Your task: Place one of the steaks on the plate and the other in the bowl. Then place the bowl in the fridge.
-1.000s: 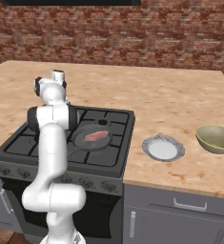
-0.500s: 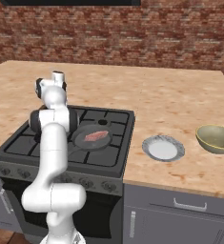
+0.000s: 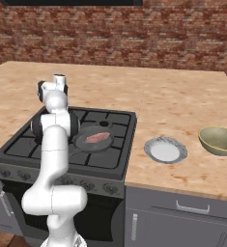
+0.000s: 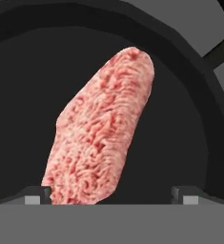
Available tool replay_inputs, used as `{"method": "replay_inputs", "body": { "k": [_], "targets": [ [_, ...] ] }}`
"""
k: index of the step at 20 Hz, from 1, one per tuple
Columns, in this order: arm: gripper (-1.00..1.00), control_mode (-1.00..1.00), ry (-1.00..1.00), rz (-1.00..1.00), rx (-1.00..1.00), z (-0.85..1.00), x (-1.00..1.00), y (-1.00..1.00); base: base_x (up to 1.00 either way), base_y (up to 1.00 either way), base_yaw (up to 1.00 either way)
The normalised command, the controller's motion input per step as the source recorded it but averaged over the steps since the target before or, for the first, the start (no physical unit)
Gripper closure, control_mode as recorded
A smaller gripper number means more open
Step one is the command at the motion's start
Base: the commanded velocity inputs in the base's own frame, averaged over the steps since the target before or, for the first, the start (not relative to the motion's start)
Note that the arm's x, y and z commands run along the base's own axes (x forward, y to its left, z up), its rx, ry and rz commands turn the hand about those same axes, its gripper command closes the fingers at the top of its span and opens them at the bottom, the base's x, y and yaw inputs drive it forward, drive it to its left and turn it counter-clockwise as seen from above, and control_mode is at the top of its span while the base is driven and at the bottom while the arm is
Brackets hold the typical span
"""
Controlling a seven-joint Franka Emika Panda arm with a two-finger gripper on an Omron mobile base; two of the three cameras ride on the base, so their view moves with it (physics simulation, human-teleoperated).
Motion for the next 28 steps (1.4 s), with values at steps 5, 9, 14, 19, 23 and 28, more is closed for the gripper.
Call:
{"method": "replay_inputs", "body": {
  "k": [5,9,14,19,23,28],
  "targets": [
    [-1.0,-1.0,0.0,-0.06,0.0,-0.19,0.0,0.0,0.0,0.0,0.0],
    [-1.0,-1.0,0.0,-0.05,0.0,-0.04,0.0,0.03,0.0,0.0,0.0],
    [-1.0,-1.0,0.0,-0.05,0.0,-0.07,0.14,0.11,0.0,0.0,0.0],
    [-1.0,-1.0,0.0,-0.03,-0.02,-0.35,0.15,0.1,0.0,0.0,0.0],
    [-1.0,-1.0,0.0,-0.03,-0.02,-0.45,0.0,0.01,0.0,0.0,0.0],
    [1.0,-1.0,0.0,-0.03,0.0,-0.3,-0.02,0.0,0.0,0.0,0.0]
  ]
}}
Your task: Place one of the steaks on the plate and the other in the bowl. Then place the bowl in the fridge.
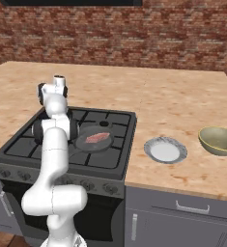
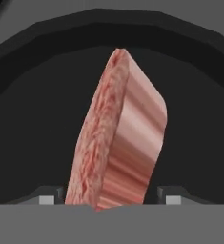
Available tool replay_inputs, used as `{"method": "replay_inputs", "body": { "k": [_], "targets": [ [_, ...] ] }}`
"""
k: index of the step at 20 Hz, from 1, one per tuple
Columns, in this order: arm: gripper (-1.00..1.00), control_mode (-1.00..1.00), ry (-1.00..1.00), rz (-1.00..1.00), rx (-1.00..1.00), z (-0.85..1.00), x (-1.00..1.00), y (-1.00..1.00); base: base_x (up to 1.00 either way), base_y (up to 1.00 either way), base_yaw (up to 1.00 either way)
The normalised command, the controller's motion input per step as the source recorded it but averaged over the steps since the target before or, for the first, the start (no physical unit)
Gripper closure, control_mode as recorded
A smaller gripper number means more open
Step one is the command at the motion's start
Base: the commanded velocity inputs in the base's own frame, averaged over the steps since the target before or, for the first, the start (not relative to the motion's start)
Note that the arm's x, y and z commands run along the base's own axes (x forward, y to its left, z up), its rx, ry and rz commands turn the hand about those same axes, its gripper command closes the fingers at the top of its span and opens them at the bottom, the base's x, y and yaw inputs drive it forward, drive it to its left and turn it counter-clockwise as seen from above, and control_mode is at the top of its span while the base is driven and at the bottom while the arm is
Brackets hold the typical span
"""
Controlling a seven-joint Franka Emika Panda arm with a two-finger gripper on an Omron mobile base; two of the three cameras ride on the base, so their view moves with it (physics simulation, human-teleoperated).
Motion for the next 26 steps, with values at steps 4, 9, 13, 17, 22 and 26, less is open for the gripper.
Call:
{"method": "replay_inputs", "body": {
  "k": [4,9,13,17,22,26],
  "targets": [
    [1.0,-1.0,-0.11,-0.06,0.01,-0.16,-0.4,-0.22,0.0,0.0,0.0],
    [1.0,-1.0,-0.29,-0.08,0.11,-0.45,-0.76,-0.32,0.0,0.0,0.0],
    [1.0,-1.0,-0.39,-0.09,0.23,-0.67,-1.0,-0.57,0.0,0.0,0.0],
    [1.0,-1.0,-0.49,-0.09,0.35,-0.47,-1.0,-0.59,0.0,0.0,0.0],
    [1.0,-1.0,-0.68,-0.09,0.4,-0.04,-1.0,-0.52,0.0,0.0,0.0],
    [1.0,-1.0,-0.5,-0.08,0.38,0.58,-0.92,-0.33,0.0,0.0,0.0]
  ]
}}
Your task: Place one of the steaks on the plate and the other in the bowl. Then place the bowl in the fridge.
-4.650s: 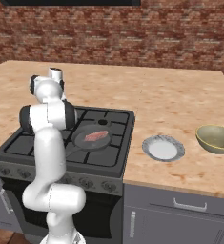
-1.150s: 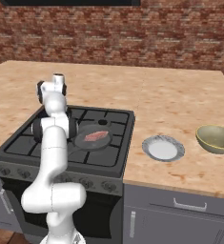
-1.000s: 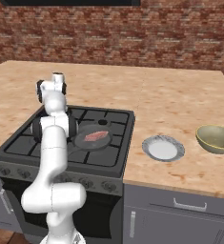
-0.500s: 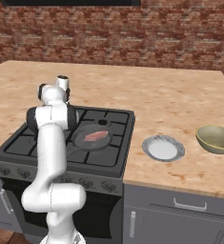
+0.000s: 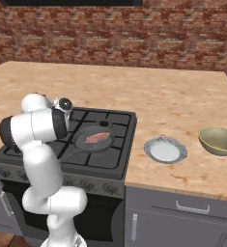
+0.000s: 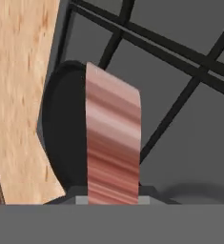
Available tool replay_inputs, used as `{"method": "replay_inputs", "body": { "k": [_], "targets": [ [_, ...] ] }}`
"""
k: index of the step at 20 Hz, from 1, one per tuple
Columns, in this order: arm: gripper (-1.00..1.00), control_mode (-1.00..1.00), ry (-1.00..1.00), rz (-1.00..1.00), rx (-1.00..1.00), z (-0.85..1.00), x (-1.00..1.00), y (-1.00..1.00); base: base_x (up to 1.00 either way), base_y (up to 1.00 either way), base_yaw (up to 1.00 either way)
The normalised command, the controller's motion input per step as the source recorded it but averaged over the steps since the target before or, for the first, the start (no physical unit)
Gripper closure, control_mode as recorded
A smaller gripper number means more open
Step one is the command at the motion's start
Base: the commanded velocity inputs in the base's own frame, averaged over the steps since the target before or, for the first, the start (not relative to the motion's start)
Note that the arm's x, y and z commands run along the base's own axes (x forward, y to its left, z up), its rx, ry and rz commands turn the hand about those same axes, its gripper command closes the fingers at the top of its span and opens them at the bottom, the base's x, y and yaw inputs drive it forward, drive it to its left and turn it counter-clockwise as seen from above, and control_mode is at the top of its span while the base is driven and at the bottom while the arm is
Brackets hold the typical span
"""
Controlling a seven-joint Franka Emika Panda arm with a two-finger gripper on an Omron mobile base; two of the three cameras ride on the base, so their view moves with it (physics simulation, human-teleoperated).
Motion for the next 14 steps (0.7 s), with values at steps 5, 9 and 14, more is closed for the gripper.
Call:
{"method": "replay_inputs", "body": {
  "k": [5,9,14],
  "targets": [
    [1.0,-1.0,-0.31,-0.06,0.35,0.95,-0.73,-0.3,0.0,0.0,0.0],
    [1.0,-1.0,-0.04,-0.13,0.32,0.9,-0.75,-0.69,0.0,0.0,0.0],
    [1.0,-1.0,0.06,-0.16,0.18,0.92,-0.65,-0.82,0.0,0.0,0.0]
  ]
}}
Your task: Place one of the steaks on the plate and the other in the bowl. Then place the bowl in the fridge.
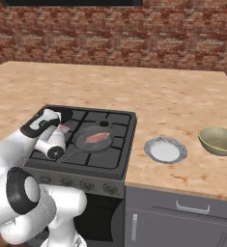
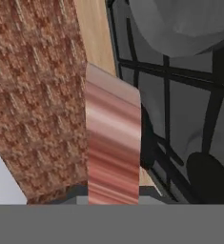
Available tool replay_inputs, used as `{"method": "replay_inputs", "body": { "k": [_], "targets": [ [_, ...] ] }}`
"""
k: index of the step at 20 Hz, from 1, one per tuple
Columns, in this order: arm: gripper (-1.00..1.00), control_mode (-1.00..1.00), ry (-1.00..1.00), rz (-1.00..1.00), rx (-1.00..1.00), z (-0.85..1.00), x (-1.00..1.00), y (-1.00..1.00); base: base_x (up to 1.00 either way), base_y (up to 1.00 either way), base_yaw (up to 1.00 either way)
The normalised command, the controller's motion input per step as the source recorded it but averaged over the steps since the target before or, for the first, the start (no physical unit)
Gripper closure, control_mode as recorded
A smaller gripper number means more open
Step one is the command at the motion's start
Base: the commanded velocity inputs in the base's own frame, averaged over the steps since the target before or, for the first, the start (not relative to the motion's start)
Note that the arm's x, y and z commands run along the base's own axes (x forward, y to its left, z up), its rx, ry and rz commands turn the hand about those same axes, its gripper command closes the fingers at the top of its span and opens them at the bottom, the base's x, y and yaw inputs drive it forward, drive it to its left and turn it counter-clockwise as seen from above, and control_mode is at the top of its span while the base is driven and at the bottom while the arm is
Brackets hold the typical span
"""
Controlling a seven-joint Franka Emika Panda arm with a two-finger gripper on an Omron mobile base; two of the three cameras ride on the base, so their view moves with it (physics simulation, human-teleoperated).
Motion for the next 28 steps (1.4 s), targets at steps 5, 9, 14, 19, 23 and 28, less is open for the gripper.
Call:
{"method": "replay_inputs", "body": {
  "k": [5,9,14,19,23,28],
  "targets": [
    [1.0,-1.0,0.03,-0.02,0.1,1.0,-0.37,-0.64,0.0,0.0,0.0],
    [1.0,-1.0,0.0,0.0,0.05,0.99,-0.73,-0.81,0.0,0.0,0.0],
    [1.0,-1.0,0.0,0.0,-0.12,0.57,-0.89,-0.89,0.0,0.0,0.0],
    [1.0,-1.0,0.08,0.04,-0.36,0.15,-0.58,-0.77,0.0,0.0,0.0],
    [1.0,-1.0,0.25,0.06,-0.38,0.0,-0.36,-0.88,0.0,0.0,0.0],
    [1.0,-1.0,0.52,0.01,-0.15,0.25,-0.14,-0.7,0.0,0.0,0.0]
  ]
}}
